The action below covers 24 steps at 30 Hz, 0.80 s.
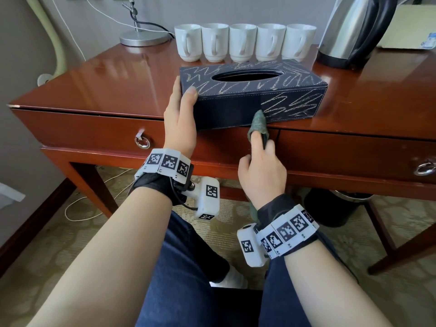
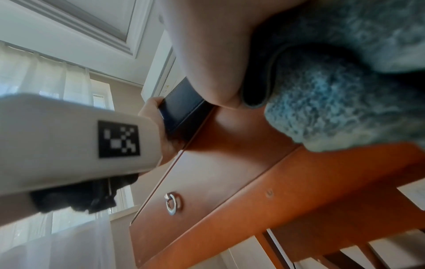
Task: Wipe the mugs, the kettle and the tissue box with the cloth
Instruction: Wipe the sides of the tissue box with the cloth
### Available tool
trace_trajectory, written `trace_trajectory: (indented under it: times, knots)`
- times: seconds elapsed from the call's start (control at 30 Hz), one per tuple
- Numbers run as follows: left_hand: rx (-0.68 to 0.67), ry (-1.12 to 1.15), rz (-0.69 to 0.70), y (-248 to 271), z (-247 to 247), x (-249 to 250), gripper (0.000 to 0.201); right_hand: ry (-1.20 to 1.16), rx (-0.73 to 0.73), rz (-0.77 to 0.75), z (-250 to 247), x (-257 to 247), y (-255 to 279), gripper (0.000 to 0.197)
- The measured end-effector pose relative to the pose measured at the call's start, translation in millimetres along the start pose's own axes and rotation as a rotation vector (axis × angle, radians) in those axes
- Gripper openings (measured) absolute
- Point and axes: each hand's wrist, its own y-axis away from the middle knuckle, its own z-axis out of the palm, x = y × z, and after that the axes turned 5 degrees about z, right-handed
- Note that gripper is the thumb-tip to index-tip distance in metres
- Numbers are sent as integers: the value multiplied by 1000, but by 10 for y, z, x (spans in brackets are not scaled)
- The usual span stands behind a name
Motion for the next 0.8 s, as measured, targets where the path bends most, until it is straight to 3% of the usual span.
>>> trace_trajectory:
  times: [0.17, 0.4, 0.53, 0.8]
  knots:
    - [7, 8, 1, 10, 4, 6, 49, -14, -87, -19, 86, -15, 102, 52]
    - [-2, 16, 22, 5, -1, 9, 52, -24, 12, -23, 19, 11, -13, 44]
    - [3, 12, 17, 17, 1, 12, 48, 19, -14, 44, 32, 76, 2, 48]
    - [8, 31, 11, 31, 11, 43, 50, -24, -58, -1, 64, 18, 59, 47]
